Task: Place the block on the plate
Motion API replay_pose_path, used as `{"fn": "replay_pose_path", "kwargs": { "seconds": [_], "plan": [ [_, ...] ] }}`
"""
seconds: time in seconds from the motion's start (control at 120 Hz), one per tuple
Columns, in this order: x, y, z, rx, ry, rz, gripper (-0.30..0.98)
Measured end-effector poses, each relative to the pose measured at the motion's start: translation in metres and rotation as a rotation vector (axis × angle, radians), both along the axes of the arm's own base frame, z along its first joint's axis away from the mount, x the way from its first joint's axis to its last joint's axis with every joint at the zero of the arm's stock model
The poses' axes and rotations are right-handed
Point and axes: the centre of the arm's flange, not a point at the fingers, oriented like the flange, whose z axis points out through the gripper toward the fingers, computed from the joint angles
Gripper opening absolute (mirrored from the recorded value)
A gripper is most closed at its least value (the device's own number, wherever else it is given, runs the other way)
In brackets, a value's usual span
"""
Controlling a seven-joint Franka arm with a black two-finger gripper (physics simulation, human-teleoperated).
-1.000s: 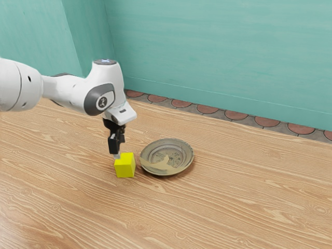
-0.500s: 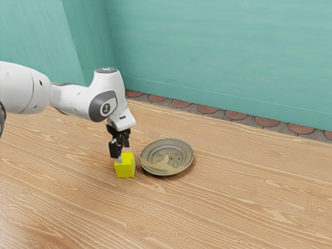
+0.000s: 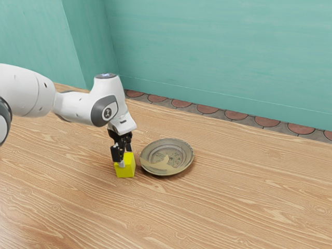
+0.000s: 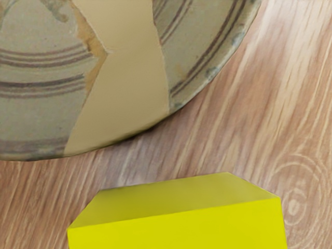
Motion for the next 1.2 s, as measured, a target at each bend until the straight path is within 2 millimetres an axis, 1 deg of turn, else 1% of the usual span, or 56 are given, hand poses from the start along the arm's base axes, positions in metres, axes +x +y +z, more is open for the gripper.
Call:
{"fn": "replay_pose_path", "kwargs": {
  "seconds": [0.2,0.383,0.533,0.742,0.925,1.117,1.2],
  "plan": [
    [-0.001,0.001,-0.005,-0.008,0.001,0.010,0.69],
    [-0.003,0.003,-0.015,-0.011,0.016,0.021,0.69],
    [-0.003,0.003,-0.021,-0.011,0.021,0.028,0.68],
    [-0.002,0.003,-0.021,-0.009,0.014,0.031,0.51],
    [-0.002,0.003,-0.020,-0.006,0.009,0.034,0.42],
    [-0.001,0.003,-0.015,0.001,0.000,0.037,0.40],
    [-0.001,0.003,-0.010,0.009,-0.009,0.038,0.39]
  ]
}}
